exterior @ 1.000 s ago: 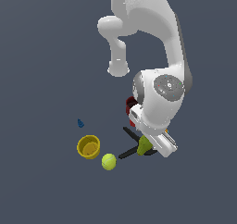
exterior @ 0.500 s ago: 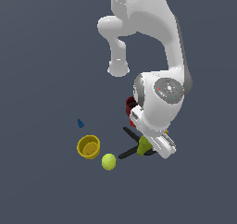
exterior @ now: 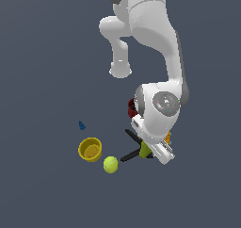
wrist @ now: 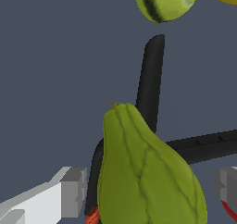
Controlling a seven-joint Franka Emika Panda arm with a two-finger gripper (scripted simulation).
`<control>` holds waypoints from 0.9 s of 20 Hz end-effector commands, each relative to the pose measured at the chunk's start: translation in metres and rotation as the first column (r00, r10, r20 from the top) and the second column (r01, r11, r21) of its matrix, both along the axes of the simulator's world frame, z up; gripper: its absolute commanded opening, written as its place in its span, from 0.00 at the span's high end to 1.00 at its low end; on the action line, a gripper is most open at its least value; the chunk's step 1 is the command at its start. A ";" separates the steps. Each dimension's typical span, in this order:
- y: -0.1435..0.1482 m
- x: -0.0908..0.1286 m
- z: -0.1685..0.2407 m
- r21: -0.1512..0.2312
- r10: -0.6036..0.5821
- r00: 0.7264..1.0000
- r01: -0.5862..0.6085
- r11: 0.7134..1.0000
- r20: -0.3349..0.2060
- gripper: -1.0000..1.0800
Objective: Pick up a designated object from a clutter of objects.
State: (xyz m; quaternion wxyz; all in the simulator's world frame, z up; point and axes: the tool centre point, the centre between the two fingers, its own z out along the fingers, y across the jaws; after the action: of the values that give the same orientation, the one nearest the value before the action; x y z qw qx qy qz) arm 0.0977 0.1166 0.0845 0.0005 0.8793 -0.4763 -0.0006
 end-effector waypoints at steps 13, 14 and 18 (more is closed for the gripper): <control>0.000 0.002 -0.006 0.000 -0.001 1.000 0.001 1.000 0.002 1.00; 0.000 0.002 -0.006 0.000 -0.001 1.000 0.001 1.000 0.002 1.00; 0.002 0.002 -0.003 0.001 0.000 1.000 0.000 1.000 0.002 1.00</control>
State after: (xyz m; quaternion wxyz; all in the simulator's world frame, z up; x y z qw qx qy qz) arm 0.0989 0.1172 0.0793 0.0005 0.8791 -0.4766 -0.0006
